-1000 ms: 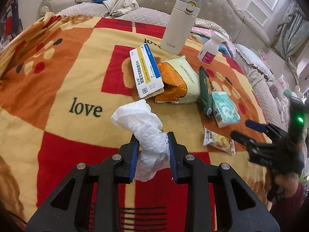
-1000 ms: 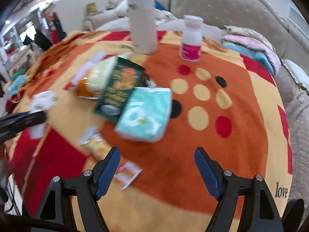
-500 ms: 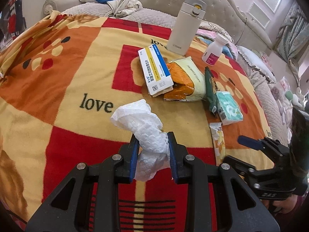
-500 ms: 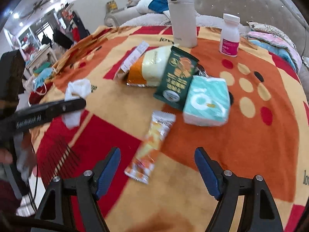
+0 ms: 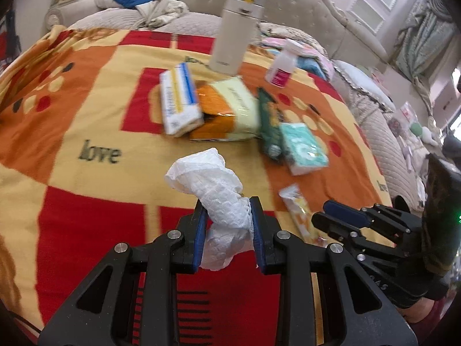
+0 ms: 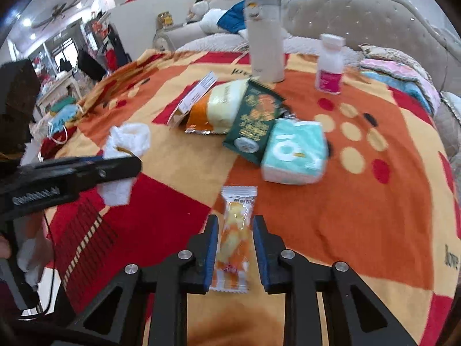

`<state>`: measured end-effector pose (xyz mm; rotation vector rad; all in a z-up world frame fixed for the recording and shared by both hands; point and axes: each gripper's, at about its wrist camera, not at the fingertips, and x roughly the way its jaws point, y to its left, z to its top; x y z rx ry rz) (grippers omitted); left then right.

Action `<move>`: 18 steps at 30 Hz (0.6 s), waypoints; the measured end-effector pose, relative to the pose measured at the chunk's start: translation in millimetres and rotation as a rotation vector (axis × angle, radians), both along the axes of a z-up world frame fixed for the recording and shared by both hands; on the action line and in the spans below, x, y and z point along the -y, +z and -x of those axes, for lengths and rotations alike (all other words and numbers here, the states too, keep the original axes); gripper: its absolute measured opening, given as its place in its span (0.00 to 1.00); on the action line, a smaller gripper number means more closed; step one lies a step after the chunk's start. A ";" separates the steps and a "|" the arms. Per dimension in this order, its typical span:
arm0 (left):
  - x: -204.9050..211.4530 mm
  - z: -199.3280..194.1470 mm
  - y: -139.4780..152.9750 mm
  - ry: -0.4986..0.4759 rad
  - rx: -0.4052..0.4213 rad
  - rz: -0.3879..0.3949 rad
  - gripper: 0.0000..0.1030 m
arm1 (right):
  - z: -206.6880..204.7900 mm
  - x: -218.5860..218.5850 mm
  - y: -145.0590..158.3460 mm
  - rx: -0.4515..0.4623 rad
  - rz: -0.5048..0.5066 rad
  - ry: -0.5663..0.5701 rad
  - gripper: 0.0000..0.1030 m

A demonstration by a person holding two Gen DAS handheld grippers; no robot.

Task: Collect trash
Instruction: 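Grasp the second orange snack bar with the right tool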

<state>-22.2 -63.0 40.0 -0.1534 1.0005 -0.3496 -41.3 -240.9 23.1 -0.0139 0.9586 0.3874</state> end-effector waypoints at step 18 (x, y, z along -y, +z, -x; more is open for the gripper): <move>-3.5 9.7 2.4 0.015 0.021 -0.051 0.25 | -18.3 -22.6 -23.8 -0.108 0.024 0.019 0.23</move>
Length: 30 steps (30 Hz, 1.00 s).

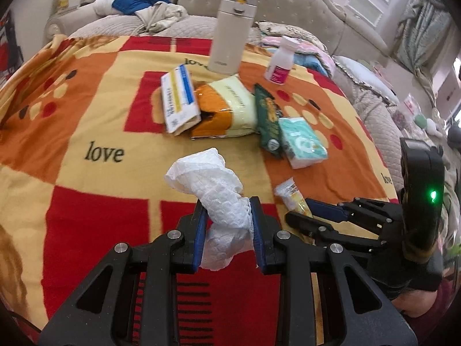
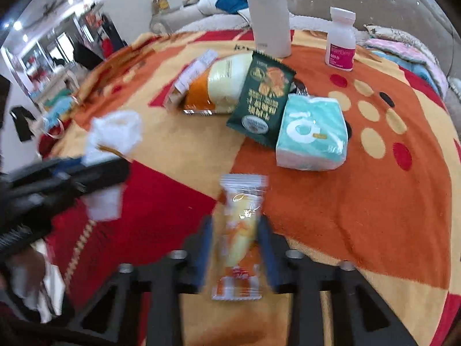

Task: Collect trash
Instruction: 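Grasp the second orange snack bar with the right tool, then carry the white tissue and snack bar over the black bin and open both tools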

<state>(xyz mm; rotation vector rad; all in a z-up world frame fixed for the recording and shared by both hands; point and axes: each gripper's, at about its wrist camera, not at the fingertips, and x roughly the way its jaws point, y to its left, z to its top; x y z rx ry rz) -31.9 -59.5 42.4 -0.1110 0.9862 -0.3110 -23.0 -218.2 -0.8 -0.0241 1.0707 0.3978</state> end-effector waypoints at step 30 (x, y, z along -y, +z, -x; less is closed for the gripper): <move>235.6 31.8 16.5 -0.452 0.035 0.008 0.25 | 101.7 247.8 47.6 0.114 -0.032 -0.481 0.17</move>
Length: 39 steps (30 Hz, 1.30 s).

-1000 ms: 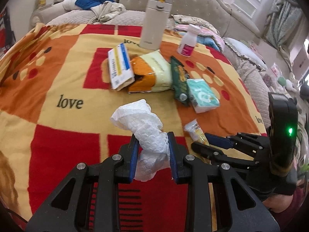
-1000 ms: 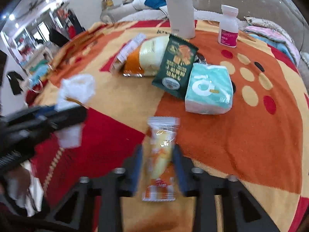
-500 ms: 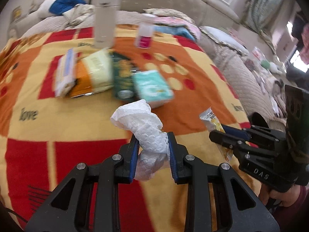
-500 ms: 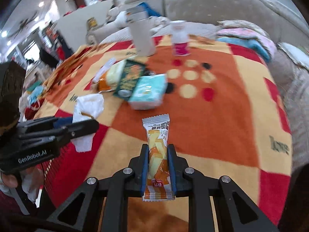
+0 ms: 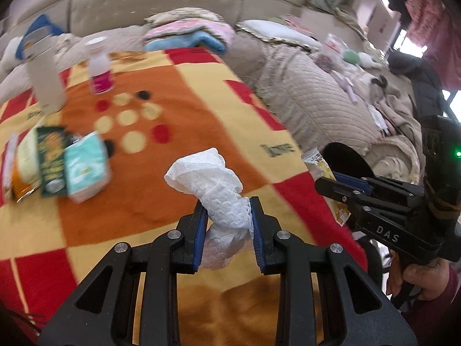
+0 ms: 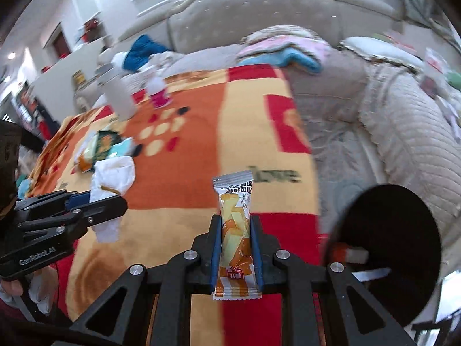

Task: Collect trash
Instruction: 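Carry the white tissue and snack bar over the black bin and open both tools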

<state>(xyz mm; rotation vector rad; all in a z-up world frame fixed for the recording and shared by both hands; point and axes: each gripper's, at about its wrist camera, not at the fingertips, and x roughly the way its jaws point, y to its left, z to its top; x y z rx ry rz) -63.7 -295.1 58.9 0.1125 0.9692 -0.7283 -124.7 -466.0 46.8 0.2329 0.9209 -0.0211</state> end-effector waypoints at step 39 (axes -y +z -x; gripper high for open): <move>185.8 33.7 -25.0 -0.308 -0.131 0.096 0.26 | 77.6 158.3 -38.7 -0.066 -0.023 -0.371 0.18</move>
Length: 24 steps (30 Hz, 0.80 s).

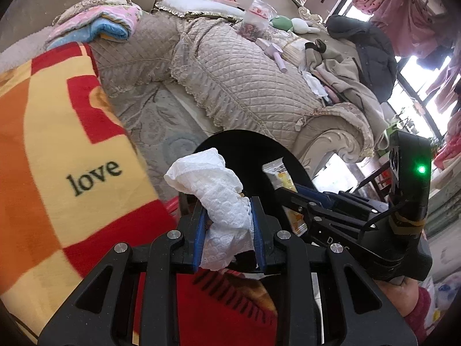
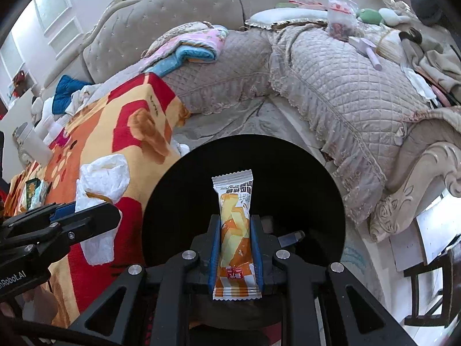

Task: Collect trash
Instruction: 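Carry the white tissue and snack bar over the black bin and open both tools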

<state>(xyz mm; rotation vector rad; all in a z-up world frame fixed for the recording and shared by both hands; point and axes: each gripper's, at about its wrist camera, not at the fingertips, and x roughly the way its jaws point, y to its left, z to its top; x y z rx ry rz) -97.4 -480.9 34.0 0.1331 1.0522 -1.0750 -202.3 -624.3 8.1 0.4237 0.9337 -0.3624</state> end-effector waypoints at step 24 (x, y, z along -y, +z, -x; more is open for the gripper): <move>-59.7 -11.7 5.0 0.146 0.087 -0.034 0.48 | -14.8 -30.6 2.6 0.001 0.015 0.008 0.47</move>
